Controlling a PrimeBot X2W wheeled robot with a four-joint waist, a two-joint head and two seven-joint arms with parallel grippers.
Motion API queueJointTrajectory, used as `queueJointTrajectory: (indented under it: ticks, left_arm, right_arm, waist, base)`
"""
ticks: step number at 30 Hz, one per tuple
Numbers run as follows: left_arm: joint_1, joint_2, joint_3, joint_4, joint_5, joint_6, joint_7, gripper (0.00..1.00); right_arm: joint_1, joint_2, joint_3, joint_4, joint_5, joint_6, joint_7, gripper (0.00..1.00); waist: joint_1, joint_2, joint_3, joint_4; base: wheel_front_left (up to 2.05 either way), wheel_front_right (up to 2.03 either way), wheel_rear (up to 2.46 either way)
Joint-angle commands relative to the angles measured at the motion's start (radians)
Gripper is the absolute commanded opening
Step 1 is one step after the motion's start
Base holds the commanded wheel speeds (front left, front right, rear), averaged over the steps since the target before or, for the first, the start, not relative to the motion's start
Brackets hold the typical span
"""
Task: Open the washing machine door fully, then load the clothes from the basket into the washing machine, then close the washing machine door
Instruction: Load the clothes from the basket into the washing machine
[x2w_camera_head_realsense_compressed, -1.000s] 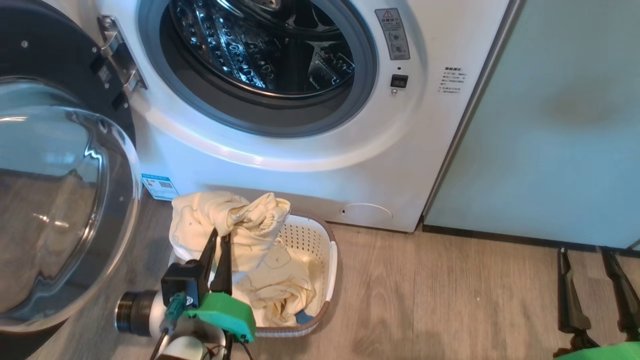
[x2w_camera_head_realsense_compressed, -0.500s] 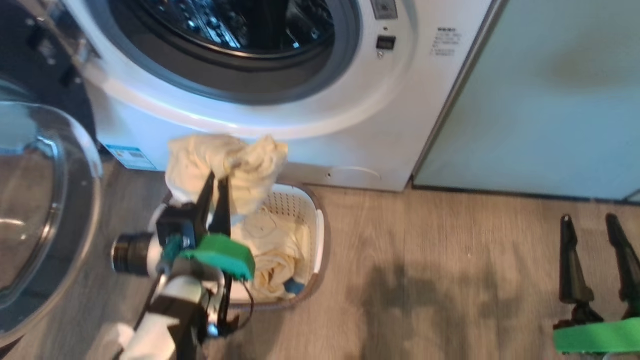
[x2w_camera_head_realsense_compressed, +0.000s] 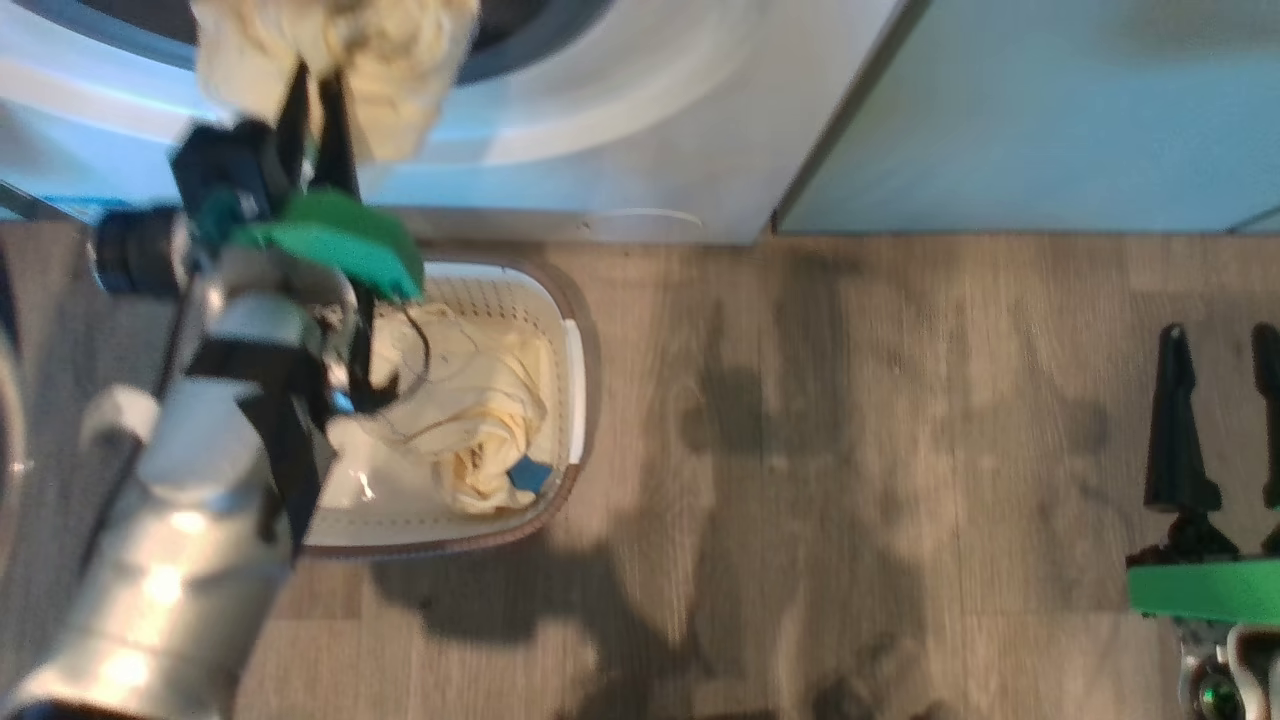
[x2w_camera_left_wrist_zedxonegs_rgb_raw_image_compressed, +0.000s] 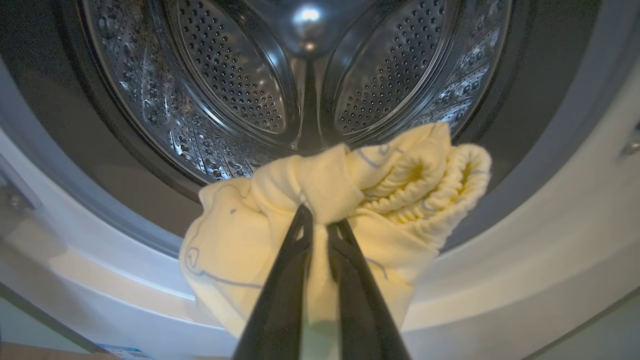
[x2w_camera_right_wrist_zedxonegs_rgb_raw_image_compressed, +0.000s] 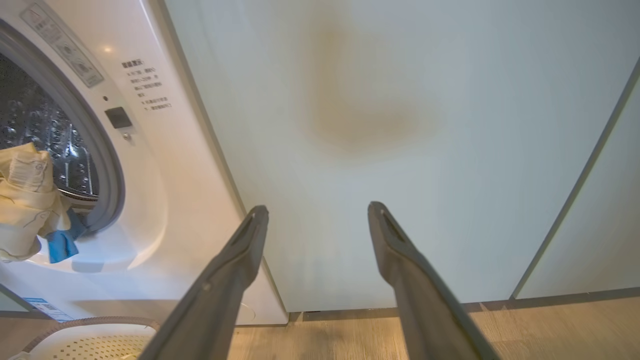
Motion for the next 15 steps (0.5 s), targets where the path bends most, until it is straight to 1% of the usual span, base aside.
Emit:
queueJointTrajectory:
  ticks: [1,8,15]
  left_arm:
    - [-0.060,0.048,0.042,-0.018,-0.006,-0.008,0.012,0.00]
    - [-0.247,0.111,0.038,0.051,-0.005,-0.057,0.131,0.00]
    - [-0.416,0.167,0.029,0.124,-0.015,-0.109,0.282,0.00]
  right_arm:
    - [-0.024,-0.015,0.020,-0.030,0.011,-0.003,-0.007,1.00]
    - [-0.070,-0.015,0.034,-0.018,0.053,-0.003,-0.007,1.00]
    - [-0.101,-0.015,0.051,-0.002,0.085,-0.003,-0.007,1.00]
  waist:
    - [-0.0003,0.0000,0.056,-0.035]
    - [-0.0003,0.0000,0.123,-0.064]
    - [-0.0003,0.0000,0.167,-0.091]
  base:
    - [0.00,0.00,0.00]
    - [0.00,0.00,0.00]
    - [0.00,0.00,0.00]
